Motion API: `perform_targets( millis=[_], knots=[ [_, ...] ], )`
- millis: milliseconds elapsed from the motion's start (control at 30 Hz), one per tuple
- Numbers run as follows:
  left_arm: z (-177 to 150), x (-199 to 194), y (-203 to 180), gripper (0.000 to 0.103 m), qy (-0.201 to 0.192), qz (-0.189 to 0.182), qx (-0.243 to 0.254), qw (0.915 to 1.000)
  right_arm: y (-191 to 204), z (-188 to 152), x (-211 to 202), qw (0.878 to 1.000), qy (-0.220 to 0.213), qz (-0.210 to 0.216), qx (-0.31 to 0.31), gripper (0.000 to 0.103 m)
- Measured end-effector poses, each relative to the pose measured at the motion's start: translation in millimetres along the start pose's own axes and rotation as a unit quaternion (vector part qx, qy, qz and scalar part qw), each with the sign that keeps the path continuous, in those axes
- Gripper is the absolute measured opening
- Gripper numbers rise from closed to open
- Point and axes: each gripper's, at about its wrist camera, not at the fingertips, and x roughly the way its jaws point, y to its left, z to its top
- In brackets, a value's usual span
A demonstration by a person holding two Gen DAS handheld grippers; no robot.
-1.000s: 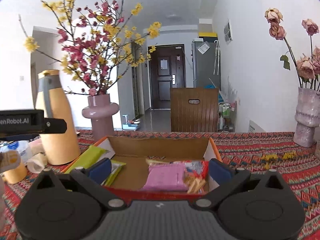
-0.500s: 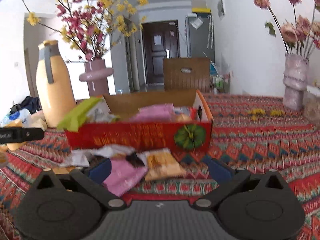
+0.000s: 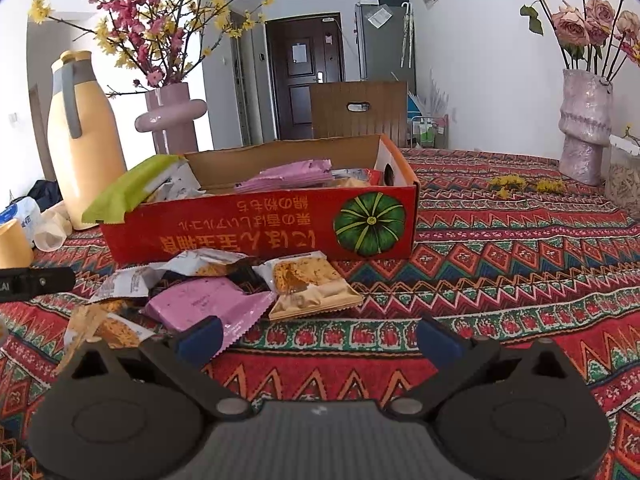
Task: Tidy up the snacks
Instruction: 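Move both open tools back down to the snack pile, then grasp the round cookie packet with the right tool, then grasp the pumpkin-seed oat crisp packet with the left tool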
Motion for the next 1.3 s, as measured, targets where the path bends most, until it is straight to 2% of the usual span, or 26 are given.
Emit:
perform_targets(
  millis=[133, 233, 333, 500, 533, 567, 600, 667, 1000, 1100, 1300],
  knots=[
    [0, 1, 1, 0.103, 0.004, -0.003, -0.004, 1.0, 0, 18, 0, 1.0, 0.005, 0.006, -0.013, 0.103],
    [1, 2, 5, 0.103, 0.008, -0.005, -0.012, 0.9999, 5, 35, 9, 0.999, 0.009, 0.001, -0.044, 0.097],
    [1, 4, 8, 0.103, 0.013, -0.006, -0.021, 0.9997, 8, 47, 30, 0.997, 0.036, -0.004, -0.065, 0.087],
    [1, 6, 10, 0.103, 0.02, -0.008, -0.025, 0.9995, 11, 53, 63, 0.995, 0.077, -0.007, -0.062, 0.07],
    [1, 6, 10, 0.103, 0.021, -0.009, -0.025, 0.9994, 10, 52, 68, 0.995, 0.085, -0.005, -0.055, 0.065],
    [1, 6, 10, 0.103, 0.021, -0.009, -0.026, 0.9994, 8, 51, 73, 0.995, 0.094, 0.0, -0.045, 0.05],
    [1, 6, 10, 0.103, 0.022, -0.01, -0.027, 0.9994, 7, 50, 75, 0.994, 0.103, 0.006, -0.037, 0.045],
    [1, 7, 10, 0.103, 0.025, -0.011, -0.028, 0.9992, 6, 46, 70, 0.995, 0.097, 0.012, -0.037, 0.041],
    [-1, 11, 6, 0.103, 0.04, -0.02, -0.019, 0.9988, -5, 25, -4, 1.0, -0.013, -0.01, -0.008, 0.04],
    [-4, 10, 0, 0.103, 0.047, -0.019, -0.002, 0.9987, -12, 17, -12, 1.0, -0.025, -0.007, 0.01, 0.04],
    [-8, 8, -12, 0.103, 0.08, -0.03, 0.02, 0.9962, -28, 3, -3, 0.999, -0.009, -0.008, 0.046, 0.04]
  ],
)
